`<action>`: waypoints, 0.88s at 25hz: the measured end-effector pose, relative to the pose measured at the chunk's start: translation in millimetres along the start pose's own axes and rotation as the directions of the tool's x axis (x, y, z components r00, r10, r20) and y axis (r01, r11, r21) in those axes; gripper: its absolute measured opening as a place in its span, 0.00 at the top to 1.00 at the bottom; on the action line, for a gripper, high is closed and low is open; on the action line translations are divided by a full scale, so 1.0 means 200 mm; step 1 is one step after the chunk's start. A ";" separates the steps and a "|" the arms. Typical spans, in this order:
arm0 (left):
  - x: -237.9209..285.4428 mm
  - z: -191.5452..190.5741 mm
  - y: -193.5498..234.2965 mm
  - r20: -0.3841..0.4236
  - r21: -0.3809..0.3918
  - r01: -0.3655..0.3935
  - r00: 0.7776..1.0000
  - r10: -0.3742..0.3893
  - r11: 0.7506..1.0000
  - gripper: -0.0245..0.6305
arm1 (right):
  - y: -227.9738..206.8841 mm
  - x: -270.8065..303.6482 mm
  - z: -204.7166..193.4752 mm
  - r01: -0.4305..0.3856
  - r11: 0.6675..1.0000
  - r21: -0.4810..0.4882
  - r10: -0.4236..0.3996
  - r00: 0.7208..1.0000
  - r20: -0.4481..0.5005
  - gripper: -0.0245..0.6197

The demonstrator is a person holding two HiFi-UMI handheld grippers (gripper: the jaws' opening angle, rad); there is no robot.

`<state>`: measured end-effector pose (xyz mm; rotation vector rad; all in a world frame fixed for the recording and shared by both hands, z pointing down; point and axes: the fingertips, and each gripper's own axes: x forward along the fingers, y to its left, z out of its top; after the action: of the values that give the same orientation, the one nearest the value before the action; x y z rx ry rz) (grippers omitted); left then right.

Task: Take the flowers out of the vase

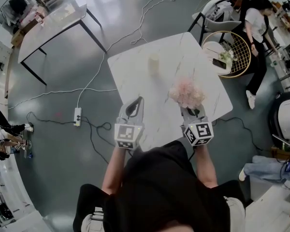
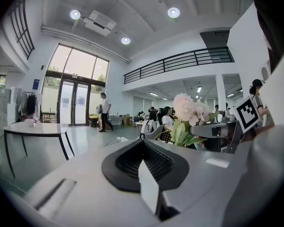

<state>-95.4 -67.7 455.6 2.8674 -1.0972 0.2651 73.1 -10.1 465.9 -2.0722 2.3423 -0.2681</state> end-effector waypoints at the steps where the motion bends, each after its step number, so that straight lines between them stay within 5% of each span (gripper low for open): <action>1: 0.00 0.00 0.00 0.000 0.000 -0.001 1.000 0.001 1.000 0.95 | 0.00 0.00 -0.01 -0.001 1.000 0.000 0.001 1.000 -0.001 0.85; 22: 0.01 -0.02 -0.05 -0.013 0.004 0.002 1.000 -0.002 1.000 0.95 | -0.02 -0.03 -0.04 -0.015 1.000 0.002 0.015 1.000 -0.010 0.85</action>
<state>-87.0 -60.7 459.2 2.8657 -1.0930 0.2860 76.5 -2.9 472.6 -2.0564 2.3612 -0.2820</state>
